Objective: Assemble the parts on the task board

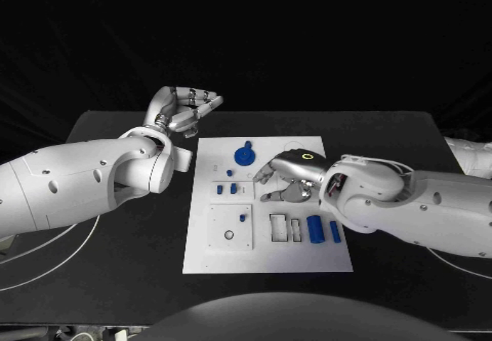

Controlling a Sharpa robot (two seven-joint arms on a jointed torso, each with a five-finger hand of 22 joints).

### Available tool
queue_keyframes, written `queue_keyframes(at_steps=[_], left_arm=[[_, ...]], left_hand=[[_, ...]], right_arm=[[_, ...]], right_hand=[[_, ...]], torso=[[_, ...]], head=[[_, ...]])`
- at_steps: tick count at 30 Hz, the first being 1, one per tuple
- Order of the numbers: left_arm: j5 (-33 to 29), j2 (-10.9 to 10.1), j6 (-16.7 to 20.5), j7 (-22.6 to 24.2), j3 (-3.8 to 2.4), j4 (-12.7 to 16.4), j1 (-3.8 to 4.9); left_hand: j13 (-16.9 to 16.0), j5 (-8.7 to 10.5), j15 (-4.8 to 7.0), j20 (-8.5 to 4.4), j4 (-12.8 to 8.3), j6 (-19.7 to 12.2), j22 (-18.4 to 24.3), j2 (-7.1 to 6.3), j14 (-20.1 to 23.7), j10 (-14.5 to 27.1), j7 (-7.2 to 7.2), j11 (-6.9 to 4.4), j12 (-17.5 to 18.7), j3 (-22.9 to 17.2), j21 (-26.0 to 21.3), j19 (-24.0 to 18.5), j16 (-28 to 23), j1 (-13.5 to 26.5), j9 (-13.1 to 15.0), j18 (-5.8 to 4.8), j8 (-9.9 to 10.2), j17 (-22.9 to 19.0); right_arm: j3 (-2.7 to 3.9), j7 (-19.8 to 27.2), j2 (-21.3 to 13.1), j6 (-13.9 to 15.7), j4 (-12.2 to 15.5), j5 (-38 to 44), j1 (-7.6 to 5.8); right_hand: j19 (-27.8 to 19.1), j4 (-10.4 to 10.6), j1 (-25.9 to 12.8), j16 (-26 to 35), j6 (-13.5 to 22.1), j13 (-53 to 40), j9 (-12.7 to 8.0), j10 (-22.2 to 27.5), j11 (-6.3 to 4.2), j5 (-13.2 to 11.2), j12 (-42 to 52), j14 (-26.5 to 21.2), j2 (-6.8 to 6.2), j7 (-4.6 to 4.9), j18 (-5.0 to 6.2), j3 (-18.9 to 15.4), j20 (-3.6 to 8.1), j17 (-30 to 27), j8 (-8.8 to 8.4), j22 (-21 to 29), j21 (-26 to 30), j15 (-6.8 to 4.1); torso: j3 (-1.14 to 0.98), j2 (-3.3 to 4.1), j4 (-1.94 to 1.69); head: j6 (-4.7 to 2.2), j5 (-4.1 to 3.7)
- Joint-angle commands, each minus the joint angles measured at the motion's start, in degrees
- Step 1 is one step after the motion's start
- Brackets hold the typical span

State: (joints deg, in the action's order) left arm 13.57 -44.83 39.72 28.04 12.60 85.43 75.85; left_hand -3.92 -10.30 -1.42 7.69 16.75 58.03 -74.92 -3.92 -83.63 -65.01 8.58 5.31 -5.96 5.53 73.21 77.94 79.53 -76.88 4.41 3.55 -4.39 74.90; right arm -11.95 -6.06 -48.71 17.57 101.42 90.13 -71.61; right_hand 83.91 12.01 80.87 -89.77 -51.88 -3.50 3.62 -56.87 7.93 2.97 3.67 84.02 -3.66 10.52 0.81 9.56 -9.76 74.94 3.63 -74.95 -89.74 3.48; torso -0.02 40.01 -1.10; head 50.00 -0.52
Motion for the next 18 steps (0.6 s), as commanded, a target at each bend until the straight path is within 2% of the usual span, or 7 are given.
queue_keyframes(at_steps=[1, 3, 6, 8, 9, 13, 18], left_arm=[[0.29, 0.38, -0.89, 0.62, -0.04, -0.25, -0.01], [0.29, 0.57, -0.9, 0.66, -0.04, -0.44, -0.01], [0.29, 0.73, -0.92, 0.68, -0.04, -0.6, -0.02], [0.29, 0.85, -0.98, 0.66, -0.03, -0.74, -0.04], [0.29, 0.91, -1.01, 0.65, -0.03, -0.8, -0.05], [0.29, 1.03, -1.06, 0.67, -0.03, -0.94, -0.11], [0.29, 1.06, -1.11, 0.67, -0.03, -1.0, -0.17]], left_hand=[[0.07, -0.38, -0.01, -0.17, 0.01, -0.46, -8.37, 0.7, 0.09, 0.21, 0.09, 0.09, 0.32, -0.35, -0.27, -0.1, -0.25, -0.02, -0.09, 0.54, 0.34, 0.01], [0.07, -0.38, -0.01, -0.17, 0.01, -0.46, -8.37, 0.7, 0.09, 0.21, 0.09, 0.09, 0.32, -0.35, -0.27, -0.1, -0.25, -0.02, -0.09, 0.54, 0.34, 0.01], [0.07, -0.38, -0.01, -0.17, 0.01, -0.46, -8.37, 0.7, 0.09, 0.21, 0.09, 0.09, 0.32, -0.35, -0.27, -0.1, -0.25, -0.02, -0.09, 0.54, 0.34, 0.01], [0.07, -0.38, -0.01, -0.17, 0.01, -0.46, -8.37, 0.7, 0.09, 0.21, 0.09, 0.09, 0.32, -0.35, -0.27, -0.1, -0.25, -0.02, -0.09, 0.54, 0.34, 0.01], [0.07, -0.38, -0.01, -0.17, 0.01, -0.46, -8.37, 0.7, 0.09, 0.21, 0.09, 0.09, 0.32, -0.35, -0.27, -0.1, -0.25, -0.02, -0.09, 0.54, 0.34, 0.01], [0.07, -0.38, -0.02, -0.17, 0.01, -0.51, -8.35, 0.87, 0.11, 0.19, 0.11, 0.1, 0.32, -0.3, -0.36, -0.1, -0.3, -0.08, -0.11, 0.54, 0.37, -0.04], [0.06, -0.38, -0.02, -0.17, -0.01, -0.52, -8.36, 0.9, 0.11, 0.19, 0.11, 0.1, 0.32, -0.3, -0.34, -0.08, -0.31, -0.13, -0.12, 0.54, 0.37, -0.05]], right_arm=[[-0.02, 3.15, -2.52, 4.54, -0.48, -5.8, -0.75], [-0.04, 3.19, -4.07, 4.42, -0.99, -6.2, -1.05], [-0.05, 2.78, -5.61, 3.88, -1.74, -6.29, -1.24], [-0.06, 2.39, -6.4, 3.5, -2.12, -6.11, -1.28], [-0.07, 2.18, -6.72, 3.22, -2.23, -5.88, -1.28], [-0.08, 1.47, -7.38, 1.97, -2.41, -4.89, -1.25], [-0.1, -0.43, -7.56, -1.6, -2.29, -3.56, -1.18]], right_hand=[[6.09, 0.08, -0.48, -0.23, 2.57, -0.01, 0.02, 2.36, 0.13, -0.23, -0.2, 5.98, 0.65, 0.28, -0.81, -0.74, -0.41, 15.06, -0.15, -15.05, -0.26, 0.51], [6.09, 0.12, -0.31, -0.23, 3.65, -0.02, 0.08, 3.87, 0.16, -0.24, -0.17, 5.98, 0.92, 0.34, -0.81, -1.09, -0.27, 15.06, -0.1, -15.05, -0.26, 0.2], [6.09, 0.1, 0.06, -0.23, 4.8, -0.03, 0.12, 5.56, 0.21, -0.25, -0.2, 5.98, 1.17, 0.46, -0.81, -1.5, -0.01, 15.06, -0.11, -15.05, -0.26, -0.04], [6.09, 0.06, 0.33, -0.23, 8.26, -0.08, -0.15, 6.12, 0.33, -0.25, -0.1, 5.98, 1.29, 0.63, -0.81, -1.76, 0.01, 15.06, -0.38, -15.05, -0.26, 0.05], [6.09, 0.06, 0.38, -0.23, 8.61, -0.09, -0.16, 6.19, 0.36, -0.26, -0.08, 5.98, 1.3, 0.69, -0.81, -1.83, -0.01, 15.06, -0.39, -15.05, -0.26, 0.1], [6.09, 0.14, 0.36, -0.23, 8.28, -0.1, -0.06, 6.4, 0.51, -0.27, -0.06, 5.98, 1.31, 0.91, -0.81, -2.06, -0.08, 15.06, -0.23, -15.05, -0.26, 0.26], [6.09, 0.39, 0.04, -0.23, 7.47, -0.11, 0.13, 6.74, 0.69, -0.27, -0.04, 5.98, 1.07, 1.1, -0.81, -2.65, -0.25, 15.06, 0.05, -15.05, -0.26, 0.51]], torso=[[0.02, -0.16, 0.05], [0.03, -0.12, -0.02], [-0.05, -0.03, 0.22], [-0.12, -0.05, 0.28], [-0.14, -0.06, 0.29], [-0.08, -0.07, 0.14], [-0.04, 0.01, 0.07]], head=[[0.0, -0.7], [0.0, -1.11], [0.0, -1.21], [0.0, -1.15], [0.0, -1.15], [0.0, -1.42], [0.0, -1.65]])
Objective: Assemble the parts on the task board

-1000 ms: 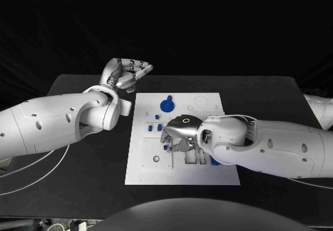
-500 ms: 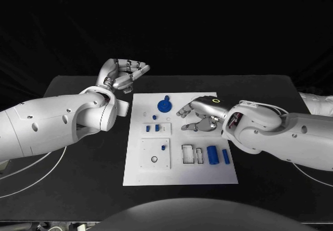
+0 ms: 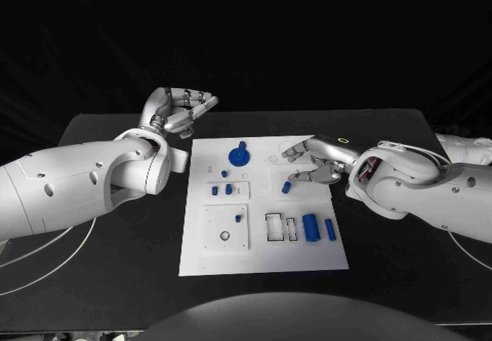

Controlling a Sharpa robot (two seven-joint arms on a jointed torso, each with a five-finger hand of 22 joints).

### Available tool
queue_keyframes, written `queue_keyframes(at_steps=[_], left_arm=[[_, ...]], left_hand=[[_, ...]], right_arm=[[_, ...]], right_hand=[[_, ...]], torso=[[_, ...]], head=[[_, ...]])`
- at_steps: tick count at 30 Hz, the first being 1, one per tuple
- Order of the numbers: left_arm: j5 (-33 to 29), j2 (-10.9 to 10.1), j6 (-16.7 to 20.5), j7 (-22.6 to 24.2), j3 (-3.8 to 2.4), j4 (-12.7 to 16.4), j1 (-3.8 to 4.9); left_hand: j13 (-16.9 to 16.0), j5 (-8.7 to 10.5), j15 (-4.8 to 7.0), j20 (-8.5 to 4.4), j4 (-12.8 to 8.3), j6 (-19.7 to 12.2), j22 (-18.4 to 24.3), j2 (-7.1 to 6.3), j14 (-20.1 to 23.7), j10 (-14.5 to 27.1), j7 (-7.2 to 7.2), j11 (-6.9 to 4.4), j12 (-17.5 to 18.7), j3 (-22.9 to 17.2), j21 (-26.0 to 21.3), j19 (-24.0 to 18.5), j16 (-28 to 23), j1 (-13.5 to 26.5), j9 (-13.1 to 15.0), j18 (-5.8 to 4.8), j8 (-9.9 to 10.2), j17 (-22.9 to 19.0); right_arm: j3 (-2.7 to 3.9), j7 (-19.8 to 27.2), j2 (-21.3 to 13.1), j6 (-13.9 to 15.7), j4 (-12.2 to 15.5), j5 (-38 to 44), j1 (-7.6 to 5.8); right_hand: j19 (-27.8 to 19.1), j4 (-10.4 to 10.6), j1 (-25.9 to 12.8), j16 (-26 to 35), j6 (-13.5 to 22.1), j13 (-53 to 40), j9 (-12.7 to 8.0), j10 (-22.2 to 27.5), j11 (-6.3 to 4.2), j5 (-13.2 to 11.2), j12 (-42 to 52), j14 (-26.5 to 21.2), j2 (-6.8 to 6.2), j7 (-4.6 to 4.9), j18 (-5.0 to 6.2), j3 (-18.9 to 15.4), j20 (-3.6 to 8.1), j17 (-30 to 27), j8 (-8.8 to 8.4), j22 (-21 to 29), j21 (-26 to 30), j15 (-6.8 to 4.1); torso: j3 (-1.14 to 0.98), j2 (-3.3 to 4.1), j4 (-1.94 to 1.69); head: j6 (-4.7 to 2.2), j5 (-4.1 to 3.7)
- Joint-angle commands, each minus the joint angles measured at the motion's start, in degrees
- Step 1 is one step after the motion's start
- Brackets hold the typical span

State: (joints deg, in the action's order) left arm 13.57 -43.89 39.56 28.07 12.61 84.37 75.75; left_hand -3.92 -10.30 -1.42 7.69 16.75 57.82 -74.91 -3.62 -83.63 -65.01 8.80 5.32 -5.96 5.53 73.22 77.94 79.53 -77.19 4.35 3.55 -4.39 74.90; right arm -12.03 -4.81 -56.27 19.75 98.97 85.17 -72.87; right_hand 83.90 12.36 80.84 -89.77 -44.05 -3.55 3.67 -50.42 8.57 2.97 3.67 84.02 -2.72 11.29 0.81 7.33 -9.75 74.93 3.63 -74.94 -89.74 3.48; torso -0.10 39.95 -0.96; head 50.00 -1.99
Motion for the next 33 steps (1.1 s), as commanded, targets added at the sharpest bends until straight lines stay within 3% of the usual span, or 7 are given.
queue_keyframes(at_steps=[1, 6, 12, 19, 27, 31, 33], left_arm=[[0.29, 0.12, -0.97, 0.65, -0.04, 0.06, -0.08], [0.29, 0.05, -0.98, 0.83, -0.05, 0.17, -0.1], [0.29, -0.21, -0.85, 0.86, -0.05, 0.14, -0.1], [0.29, -0.28, -0.79, 0.86, -0.06, 0.03, -0.1], [0.29, -0.2, -0.83, 0.84, -0.06, -0.09, -0.1], [0.29, -0.16, -0.86, 0.83, -0.06, -0.13, -0.1], [0.29, -0.13, -0.89, 0.82, -0.06, -0.09, -0.1]], left_hand=[[0.06, -0.38, -0.02, -0.17, -0.01, -0.31, -8.37, 0.6, 0.11, 0.19, -0.11, 0.1, 0.32, -0.3, -0.34, -0.08, -0.31, 0.18, -0.05, 0.54, 0.37, -0.05], [0.06, -0.38, -0.02, -0.17, -0.01, -0.31, -8.37, 0.6, 0.11, 0.19, -0.11, 0.1, 0.32, -0.3, -0.34, -0.08, -0.31, 0.18, -0.05, 0.54, 0.37, -0.05], [0.06, -0.39, -0.02, -0.16, -0.03, -0.33, -8.39, 0.66, 0.09, 0.19, -0.1, 0.1, 0.32, -0.3, -0.3, -0.03, -0.3, 0.09, -0.06, 0.52, 0.38, -0.03], [0.06, -0.39, -0.02, -0.16, -0.03, -0.33, -8.39, 0.66, 0.09, 0.19, -0.1, 0.1, 0.32, -0.3, -0.3, -0.03, -0.3, 0.09, -0.06, 0.52, 0.38, -0.03], [0.06, -0.39, -0.02, -0.16, -0.03, -0.33, -8.39, 0.66, 0.09, 0.19, -0.1, 0.1, 0.32, -0.3, -0.3, -0.03, -0.3, 0.09, -0.06, 0.52, 0.38, -0.03], [0.06, -0.39, -0.02, -0.16, -0.03, -0.33, -8.39, 0.66, 0.09, 0.19, -0.1, 0.1, 0.32, -0.3, -0.3, -0.03, -0.3, 0.09, -0.06, 0.52, 0.38, -0.03], [0.06, -0.39, -0.02, -0.16, -0.03, -0.33, -8.39, 0.66, 0.09, 0.19, -0.1, 0.1, 0.32, -0.3, -0.3, -0.03, -0.3, 0.09, -0.06, 0.52, 0.38, -0.03]], right_arm=[[-0.03, -1.98, 0.04, -4.43, 0.16, 1.59, 0.09], [-0.07, -2.92, 0.33, -6.42, 0.17, 2.84, 0.4], [-0.09, -3.49, 0.39, -5.69, 0.63, 3.93, 0.65], [-0.1, -3.53, 0.33, -5.76, 1.01, 4.41, 0.71], [-0.11, -4.21, 1.05, -8.23, 1.08, 4.81, 0.82], [-0.12, -4.67, 1.96, -9.05, 0.61, 5.22, 0.96], [-0.12, -4.65, 2.34, -9.37, 0.38, 5.46, 1.04]], right_hand=[[6.1, 0.13, -0.04, -0.23, -0.12, -0.08, 0.07, 0.29, 0.11, -0.28, 0.0, 5.98, 0.06, 0.39, -0.81, -0.58, -0.32, 15.07, 0.03, -15.06, -0.26, 0.62], [6.1, 0.58, -0.57, -0.23, 1.42, -0.16, -0.05, 0.0, 0.27, -0.28, 0.22, 5.98, -0.12, 0.52, -0.81, -1.27, -0.65, 15.07, -0.17, -15.06, -0.26, 1.04], [6.1, 1.45, -1.04, -0.23, -2.87, -0.29, 0.51, -2.02, 0.44, -0.29, 0.91, 5.98, 0.3, 0.61, -0.81, -2.15, -1.21, 15.07, 0.73, -15.06, -0.26, 1.53], [6.1, 1.85, -1.07, -0.23, -4.36, -0.3, 0.7, -3.69, 0.44, -0.29, 1.33, 5.98, 0.61, 0.42, -0.81, -2.74, -1.42, 15.07, 1.17, -15.06, -0.26, 1.61], [6.1, 0.85, 1.4, -0.23, -7.25, -0.29, 0.98, -7.18, -1.17, -0.27, 2.14, 5.98, 1.69, -2.23, -0.81, -2.55, -0.46, 15.07, 2.0, -15.06, -0.26, 0.27], [6.1, 0.27, 2.65, -0.23, -8.21, -0.21, 0.98, -8.26, -1.79, -0.24, 2.2, 5.98, 2.27, -2.92, -0.81, -2.16, 0.16, 15.07, 2.12, -15.06, -0.26, -0.41], [6.1, 0.06, 3.26, -0.23, -8.99, -0.19, 1.01, -9.12, -2.2, -0.23, 2.29, 5.98, 2.58, -3.22, -0.81, -1.93, 0.6, 15.07, 2.27, -15.06, -0.26, -0.88]], torso=[[0.06, 0.07, -0.08], [0.18, 0.01, -0.15], [0.05, -0.02, 0.01], [0.04, 0.04, -0.01], [0.06, 0.01, -0.03], [0.05, 0.0, -0.05], [0.07, 0.04, -0.12]], head=[[0.0, -0.19], [0.0, -0.36], [0.0, -0.3], [0.0, -0.2], [0.0, -0.34], [0.0, -0.36], [0.0, -0.8]])
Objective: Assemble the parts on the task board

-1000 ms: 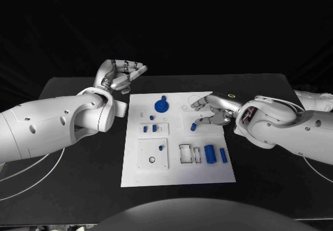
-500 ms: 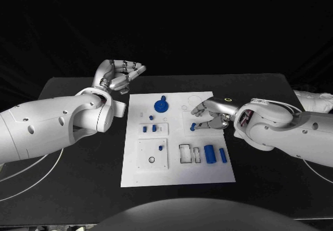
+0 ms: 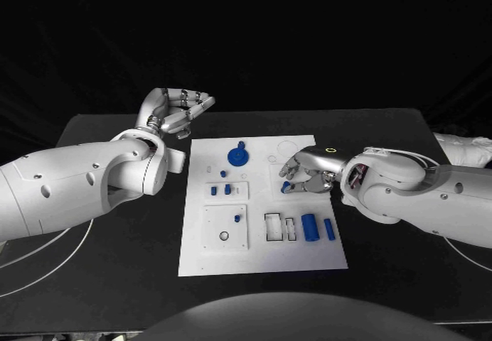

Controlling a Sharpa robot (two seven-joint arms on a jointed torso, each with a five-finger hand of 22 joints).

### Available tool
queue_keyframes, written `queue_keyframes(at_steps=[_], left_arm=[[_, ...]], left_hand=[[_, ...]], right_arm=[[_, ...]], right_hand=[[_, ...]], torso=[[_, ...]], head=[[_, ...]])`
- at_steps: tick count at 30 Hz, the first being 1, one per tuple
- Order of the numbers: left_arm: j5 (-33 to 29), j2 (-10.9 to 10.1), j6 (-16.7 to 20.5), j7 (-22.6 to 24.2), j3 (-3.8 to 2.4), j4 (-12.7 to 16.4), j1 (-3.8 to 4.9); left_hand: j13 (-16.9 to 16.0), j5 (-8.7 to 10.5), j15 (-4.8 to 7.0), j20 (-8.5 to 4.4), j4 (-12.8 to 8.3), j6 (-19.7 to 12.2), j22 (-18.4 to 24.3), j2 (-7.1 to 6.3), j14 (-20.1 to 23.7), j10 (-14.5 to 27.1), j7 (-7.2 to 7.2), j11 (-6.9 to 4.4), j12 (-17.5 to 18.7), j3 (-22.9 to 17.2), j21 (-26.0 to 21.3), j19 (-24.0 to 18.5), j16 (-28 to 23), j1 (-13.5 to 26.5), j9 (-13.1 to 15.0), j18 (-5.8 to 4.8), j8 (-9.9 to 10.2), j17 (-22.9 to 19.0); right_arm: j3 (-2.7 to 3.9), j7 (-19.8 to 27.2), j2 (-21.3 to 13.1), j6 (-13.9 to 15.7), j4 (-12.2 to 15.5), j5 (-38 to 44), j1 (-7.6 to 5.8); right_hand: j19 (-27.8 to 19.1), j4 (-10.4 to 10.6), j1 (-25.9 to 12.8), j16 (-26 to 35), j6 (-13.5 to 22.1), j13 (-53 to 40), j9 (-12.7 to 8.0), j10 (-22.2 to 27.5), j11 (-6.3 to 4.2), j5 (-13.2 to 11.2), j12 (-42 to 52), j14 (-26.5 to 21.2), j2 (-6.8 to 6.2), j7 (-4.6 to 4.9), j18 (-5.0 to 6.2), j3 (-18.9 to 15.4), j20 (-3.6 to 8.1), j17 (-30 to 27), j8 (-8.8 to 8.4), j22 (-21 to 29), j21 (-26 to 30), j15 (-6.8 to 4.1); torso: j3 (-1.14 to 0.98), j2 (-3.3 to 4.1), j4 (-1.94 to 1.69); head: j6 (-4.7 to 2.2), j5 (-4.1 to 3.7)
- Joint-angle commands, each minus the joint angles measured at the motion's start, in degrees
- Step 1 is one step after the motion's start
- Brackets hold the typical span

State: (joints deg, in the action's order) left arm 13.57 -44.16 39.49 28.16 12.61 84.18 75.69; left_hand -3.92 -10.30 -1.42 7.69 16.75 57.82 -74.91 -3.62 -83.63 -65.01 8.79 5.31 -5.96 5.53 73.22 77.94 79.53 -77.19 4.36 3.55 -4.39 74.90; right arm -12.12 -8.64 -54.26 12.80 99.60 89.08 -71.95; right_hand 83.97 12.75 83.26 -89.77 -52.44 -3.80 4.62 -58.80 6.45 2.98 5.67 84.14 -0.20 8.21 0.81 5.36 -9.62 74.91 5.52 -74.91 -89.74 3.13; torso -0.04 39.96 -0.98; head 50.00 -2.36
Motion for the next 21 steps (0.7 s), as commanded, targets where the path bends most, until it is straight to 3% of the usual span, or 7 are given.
queue_keyframes(at_steps=[1, 7, 11, 21], left_arm=[[0.28, 0.14, -0.83, 0.72, -0.05, 0.13, -0.03], [0.28, -0.02, -0.75, 0.67, -0.05, 0.34, -0.03], [0.28, -0.07, -0.74, 0.66, -0.05, 0.4, -0.03], [0.28, -0.19, -0.76, 0.64, -0.05, 0.38, -0.03]], left_hand=[[0.06, -0.39, -0.02, -0.16, -0.03, -0.33, -8.39, 0.66, 0.09, 0.19, -0.1, 0.1, 0.32, -0.3, -0.31, -0.03, -0.3, 0.09, -0.07, 0.52, 0.38, -0.02], [0.05, -0.42, -0.01, -0.16, -0.02, -0.34, -8.39, 0.79, 0.09, 0.16, -0.1, 0.1, 0.32, -0.28, -0.35, -0.01, -0.31, 0.0, -0.08, 0.53, 0.39, -0.04], [0.05, -0.42, -0.01, -0.16, -0.02, -0.34, -8.39, 0.79, 0.09, 0.16, -0.1, 0.1, 0.32, -0.28, -0.35, -0.01, -0.31, 0.0, -0.08, 0.53, 0.39, -0.04], [0.05, -0.42, -0.01, -0.16, -0.02, -0.34, -8.39, 0.79, 0.09, 0.16, -0.1, 0.1, 0.32, -0.28, -0.35, -0.01, -0.31, 0.0, -0.08, 0.53, 0.39, -0.04]], right_arm=[[-0.03, -0.9, 0.47, -2.55, -0.27, 1.64, 0.18], [-0.03, -1.35, 1.19, -3.54, -0.42, 2.2, 0.35], [-0.03, -1.89, 1.55, -4.31, -0.48, 2.53, 0.39], [-0.03, -3.3, 1.77, -5.15, -0.51, 2.79, 0.42]], right_hand=[[6.03, -0.48, 1.2, -0.23, -1.03, 0.04, 0.1, -1.25, -0.33, -0.22, 0.4, 5.86, 0.24, -0.33, -0.81, 0.22, 0.66, 15.09, 0.5, -15.09, -0.26, -0.77], [6.03, -0.94, 2.63, -0.23, -2.54, 0.18, 0.14, -2.81, -1.35, -0.16, 0.37, 5.86, 0.69, -0.94, -0.81, 0.99, 1.79, 15.09, 0.77, -15.09, -0.26, -2.03], [6.03, -0.93, 3.44, -0.23, -4.26, 0.22, 0.28, -4.34, -1.97, -0.13, 0.31, 5.86, 1.15, -1.35, -0.81, 1.72, 2.6, 15.09, 1.2, -15.09, -0.26, -2.78], [6.03, -0.28, 3.3, -0.23, -5.51, 0.28, 0.24, -5.85, -2.14, -0.16, -0.04, 5.86, 0.78, -1.28, -0.81, 1.81, 3.15, 15.09, 1.23, -15.09, -0.26, -3.15]], torso=[[0.03, 0.07, -0.16], [0.01, 0.06, -0.09], [0.08, 0.09, -0.23], [0.02, 0.08, -0.16]], head=[[0.0, -0.56], [0.0, -0.26], [0.0, -0.38], [0.0, -0.42]])
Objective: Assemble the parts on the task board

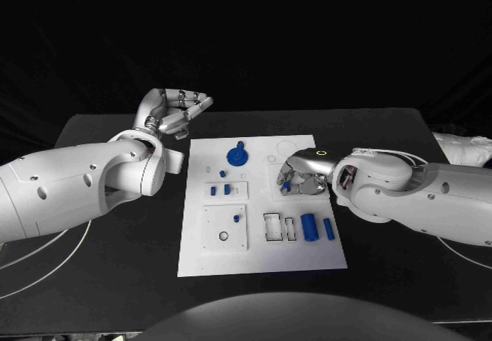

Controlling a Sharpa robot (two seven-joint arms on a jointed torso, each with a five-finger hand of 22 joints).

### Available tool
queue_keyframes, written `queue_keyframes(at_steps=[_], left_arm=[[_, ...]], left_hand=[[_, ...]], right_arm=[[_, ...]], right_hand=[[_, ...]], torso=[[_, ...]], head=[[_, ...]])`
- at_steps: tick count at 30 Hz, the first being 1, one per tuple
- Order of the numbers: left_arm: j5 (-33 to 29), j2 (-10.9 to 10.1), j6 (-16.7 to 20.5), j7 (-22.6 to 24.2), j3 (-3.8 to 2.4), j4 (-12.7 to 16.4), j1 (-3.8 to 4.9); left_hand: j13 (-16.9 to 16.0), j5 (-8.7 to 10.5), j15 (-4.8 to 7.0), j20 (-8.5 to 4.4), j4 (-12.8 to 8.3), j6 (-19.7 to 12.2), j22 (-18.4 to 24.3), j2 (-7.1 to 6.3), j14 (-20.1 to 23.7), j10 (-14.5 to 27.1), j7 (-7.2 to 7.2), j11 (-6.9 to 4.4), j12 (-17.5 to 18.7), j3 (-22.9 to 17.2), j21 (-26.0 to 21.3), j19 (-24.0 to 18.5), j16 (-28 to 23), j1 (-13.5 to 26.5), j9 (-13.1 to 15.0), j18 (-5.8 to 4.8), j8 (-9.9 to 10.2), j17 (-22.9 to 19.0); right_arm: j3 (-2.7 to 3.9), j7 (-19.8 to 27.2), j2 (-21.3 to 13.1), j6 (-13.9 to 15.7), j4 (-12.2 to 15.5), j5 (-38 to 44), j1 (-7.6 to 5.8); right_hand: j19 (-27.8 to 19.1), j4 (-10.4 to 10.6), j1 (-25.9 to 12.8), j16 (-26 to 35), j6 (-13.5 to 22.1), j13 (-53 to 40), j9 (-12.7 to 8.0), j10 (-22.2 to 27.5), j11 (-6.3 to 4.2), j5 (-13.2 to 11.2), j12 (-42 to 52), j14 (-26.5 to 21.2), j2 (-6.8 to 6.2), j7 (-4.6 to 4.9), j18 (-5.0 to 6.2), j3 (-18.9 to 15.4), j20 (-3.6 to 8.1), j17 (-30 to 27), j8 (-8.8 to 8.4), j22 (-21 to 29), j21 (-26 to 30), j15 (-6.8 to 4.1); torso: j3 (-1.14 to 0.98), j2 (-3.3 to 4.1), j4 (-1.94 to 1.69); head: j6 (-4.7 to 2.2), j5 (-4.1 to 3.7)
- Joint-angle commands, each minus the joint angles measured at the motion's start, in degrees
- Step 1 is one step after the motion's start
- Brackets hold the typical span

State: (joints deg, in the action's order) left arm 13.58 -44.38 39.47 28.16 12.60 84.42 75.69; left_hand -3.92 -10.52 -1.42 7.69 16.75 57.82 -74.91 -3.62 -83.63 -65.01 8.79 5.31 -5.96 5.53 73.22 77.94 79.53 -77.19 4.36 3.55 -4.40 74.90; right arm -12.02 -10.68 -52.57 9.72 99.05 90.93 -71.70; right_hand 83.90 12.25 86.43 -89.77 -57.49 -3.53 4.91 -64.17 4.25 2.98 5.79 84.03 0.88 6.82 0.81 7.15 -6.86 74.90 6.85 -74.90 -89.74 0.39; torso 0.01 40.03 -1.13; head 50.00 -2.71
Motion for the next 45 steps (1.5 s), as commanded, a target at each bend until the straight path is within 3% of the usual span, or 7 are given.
queue_keyframes(at_steps=[1, 6, 10, 16, 22, 32, 45], left_arm=[[0.28, 0.02, -0.75, 0.65, -0.05, 0.15, -0.03], [0.28, -0.01, -0.8, 0.65, -0.05, 0.2, -0.03], [0.28, -0.01, -0.81, 0.64, -0.05, 0.19, -0.03], [0.28, -0.01, -0.83, 0.63, -0.05, 0.18, -0.03], [0.28, -0.02, -0.87, 0.61, -0.04, 0.18, -0.03], [0.28, 0.02, -0.92, 0.57, -0.04, 0.12, -0.03], [0.28, 0.14, -0.96, 0.57, -0.04, 0.01, -0.03]], left_hand=[[0.06, -0.19, -0.01, -0.16, -0.02, -0.34, -8.39, 0.79, 0.09, 0.16, -0.1, 0.1, 0.32, -0.28, -0.35, -0.02, -0.31, 0.0, -0.08, 0.53, 0.39, -0.04], [0.06, -0.19, -0.01, -0.16, -0.02, -0.34, -8.39, 0.79, 0.09, 0.16, -0.1, 0.1, 0.32, -0.28, -0.35, -0.02, -0.31, 0.0, -0.08, 0.53, 0.39, -0.04], [0.06, -0.19, -0.01, -0.16, -0.02, -0.34, -8.39, 0.79, 0.09, 0.16, -0.1, 0.1, 0.32, -0.28, -0.35, -0.02, -0.31, 0.0, -0.08, 0.53, 0.39, -0.04], [0.06, -0.19, -0.01, -0.16, -0.02, -0.34, -8.39, 0.79, 0.09, 0.16, -0.1, 0.1, 0.32, -0.28, -0.35, -0.02, -0.31, 0.0, -0.08, 0.53, 0.39, -0.04], [0.06, -0.19, -0.01, -0.16, -0.02, -0.34, -8.39, 0.79, 0.09, 0.16, -0.1, 0.1, 0.32, -0.28, -0.35, -0.02, -0.31, 0.0, -0.08, 0.53, 0.39, -0.04], [0.06, -0.19, -0.01, -0.16, -0.02, -0.34, -8.39, 0.79, 0.09, 0.16, -0.1, 0.1, 0.32, -0.28, -0.35, -0.02, -0.31, 0.0, -0.08, 0.53, 0.39, -0.04], [0.06, -0.19, -0.01, -0.16, -0.02, -0.34, -8.39, 0.79, 0.09, 0.16, -0.1, 0.1, 0.32, -0.28, -0.35, -0.02, -0.31, 0.0, -0.08, 0.53, 0.39, -0.04]], right_arm=[[-0.13, -1.38, 0.08, -2.01, 0.06, 0.97, 0.17], [-0.13, -1.99, 0.07, -1.77, 0.15, 1.02, 0.18], [-0.13, -2.28, 0.04, -1.66, 0.2, 1.07, 0.18], [-0.13, -2.3, -0.04, -1.36, 0.33, 1.21, 0.2], [-0.13, -2.08, -0.06, -0.88, 0.33, 1.29, 0.22], [-0.13, -1.88, -0.11, 0.13, 0.38, 2.64, 0.26], [-0.1, 0.53, -0.61, 8.58, 1.43, 1.07, 0.14]], right_hand=[[6.1, 0.26, 0.1, -0.23, -0.44, 0.02, -0.07, -0.49, 0.09, -0.16, -0.22, 5.97, -0.36, 0.14, -0.81, 0.01, 0.39, 15.1, -0.16, -15.1, -0.26, -0.39], [6.1, 0.61, -0.18, -0.23, -0.01, 0.04, -0.32, -0.38, 0.38, -0.17, -0.77, 5.97, -0.84, 0.36, -0.81, -0.19, 0.25, 15.1, -0.71, -15.1, -0.26, 0.0], [6.1, 0.85, -0.36, -0.23, 0.06, 0.01, -0.51, -0.31, 1.11, -0.18, -1.34, 5.97, -1.12, 0.34, -0.81, -0.34, -0.43, 15.1, -1.14, -15.1, -0.26, 1.13], [6.1, 1.01, -0.27, -0.23, -0.9, -0.06, -0.46, -0.87, 1.58, -0.21, -1.53, 5.97, -0.72, 0.03, -0.81, -0.16, -1.07, 15.1, -1.02, -15.1, -0.26, 1.82], [6.1, 1.23, 0.3, -0.23, -2.74, -0.08, -0.22, -2.26, 0.59, -0.2, -1.39, 5.97, 0.58, 0.08, -0.81, 0.66, -0.96, 15.1, -0.43, -15.1, -0.26, 1.07], [6.1, 1.28, 1.65, -0.23, -5.73, -0.09, 0.28, -5.12, -0.48, -0.2, -1.06, 5.97, 2.69, -0.63, -0.81, 2.3, -0.02, 15.1, 0.63, -15.1, -0.26, -0.11], [6.1, 1.12, 2.27, -0.23, -6.16, -0.01, 0.33, -5.84, -0.68, -0.16, -1.27, 5.97, 2.84, -0.78, -0.81, 2.8, 0.29, 15.1, 0.64, -15.1, -0.26, -0.36]], torso=[[-0.03, 0.02, -0.03], [-0.02, 0.04, -0.01], [-0.03, 0.03, 0.02], [-0.04, 0.02, 0.0], [-0.04, 0.03, -0.04], [0.0, 0.01, -0.03], [0.0, -0.01, -0.05]], head=[[0.0, -0.09], [0.0, -0.11], [0.0, -0.12], [0.0, -0.22], [0.0, -0.2], [0.0, -0.23], [-0.09, 0.28]])
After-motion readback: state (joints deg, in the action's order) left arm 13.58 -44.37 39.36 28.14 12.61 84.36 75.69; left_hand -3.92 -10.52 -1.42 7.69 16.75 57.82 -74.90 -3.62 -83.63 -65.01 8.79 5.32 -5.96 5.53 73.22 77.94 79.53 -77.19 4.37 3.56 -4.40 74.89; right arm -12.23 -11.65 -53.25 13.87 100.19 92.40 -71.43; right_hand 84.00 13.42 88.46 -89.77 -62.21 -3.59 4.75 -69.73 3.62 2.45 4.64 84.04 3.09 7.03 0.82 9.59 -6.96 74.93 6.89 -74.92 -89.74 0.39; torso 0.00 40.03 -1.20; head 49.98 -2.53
